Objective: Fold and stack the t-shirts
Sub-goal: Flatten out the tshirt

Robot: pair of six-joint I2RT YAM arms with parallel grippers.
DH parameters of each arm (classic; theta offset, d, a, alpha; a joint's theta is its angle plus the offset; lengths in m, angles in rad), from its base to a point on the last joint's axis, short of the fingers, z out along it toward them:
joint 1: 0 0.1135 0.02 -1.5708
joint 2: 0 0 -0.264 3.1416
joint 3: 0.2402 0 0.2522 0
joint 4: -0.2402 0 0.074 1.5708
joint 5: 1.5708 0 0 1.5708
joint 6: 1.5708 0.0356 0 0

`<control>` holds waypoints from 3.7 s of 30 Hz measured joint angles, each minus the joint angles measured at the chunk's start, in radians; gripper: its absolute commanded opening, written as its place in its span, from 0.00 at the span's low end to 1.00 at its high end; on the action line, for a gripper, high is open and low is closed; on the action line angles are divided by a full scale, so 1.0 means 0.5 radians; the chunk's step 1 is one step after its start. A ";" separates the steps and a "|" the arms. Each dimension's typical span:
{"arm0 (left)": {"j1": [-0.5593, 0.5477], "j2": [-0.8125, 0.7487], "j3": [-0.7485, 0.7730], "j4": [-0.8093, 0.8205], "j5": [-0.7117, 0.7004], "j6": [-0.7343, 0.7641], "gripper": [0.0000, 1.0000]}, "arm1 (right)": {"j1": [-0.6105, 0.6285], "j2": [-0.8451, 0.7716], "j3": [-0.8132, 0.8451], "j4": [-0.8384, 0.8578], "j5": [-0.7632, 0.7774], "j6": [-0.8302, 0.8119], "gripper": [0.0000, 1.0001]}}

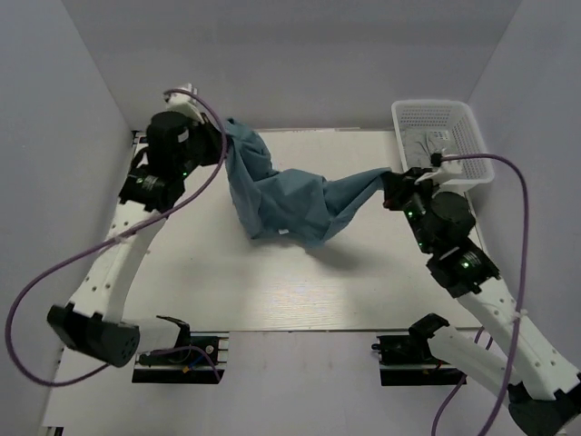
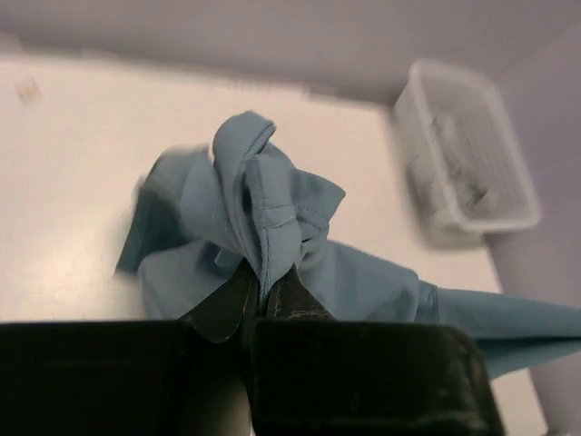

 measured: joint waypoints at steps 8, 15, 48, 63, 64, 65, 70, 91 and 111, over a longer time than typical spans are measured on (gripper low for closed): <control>0.001 -0.316 0.632 -0.194 -0.142 0.042 0.00 | 0.000 -0.170 0.599 -0.275 -0.018 -0.159 0.00; 0.005 -0.524 0.816 -0.379 -0.410 0.077 0.00 | 0.000 -0.280 1.024 -0.434 0.069 -0.230 0.00; 0.237 1.138 0.312 -0.403 -0.700 -0.200 1.00 | -0.386 1.286 0.196 -0.568 0.745 0.353 0.90; -0.021 0.597 -0.675 -0.278 -0.134 -0.281 0.98 | -0.376 0.759 -0.399 -0.476 -0.367 0.245 0.90; -0.047 0.597 -0.711 -0.278 -0.112 -0.291 0.98 | -0.375 0.761 -0.421 -0.471 -0.408 0.240 0.90; -0.072 0.597 -0.742 -0.275 -0.090 -0.299 0.98 | -0.376 0.764 -0.442 -0.456 -0.441 0.236 0.90; -0.172 0.602 -0.842 -0.211 -0.062 -0.324 0.91 | -0.375 0.799 -0.504 -0.348 -0.562 0.227 0.90; -0.191 0.868 -0.745 -0.044 -0.172 -0.368 0.00 | -0.305 1.240 -0.532 0.112 -0.768 0.166 0.70; -0.191 0.362 -0.700 0.214 0.003 -0.204 0.00 | -0.244 0.842 -0.524 0.279 -0.613 0.142 0.00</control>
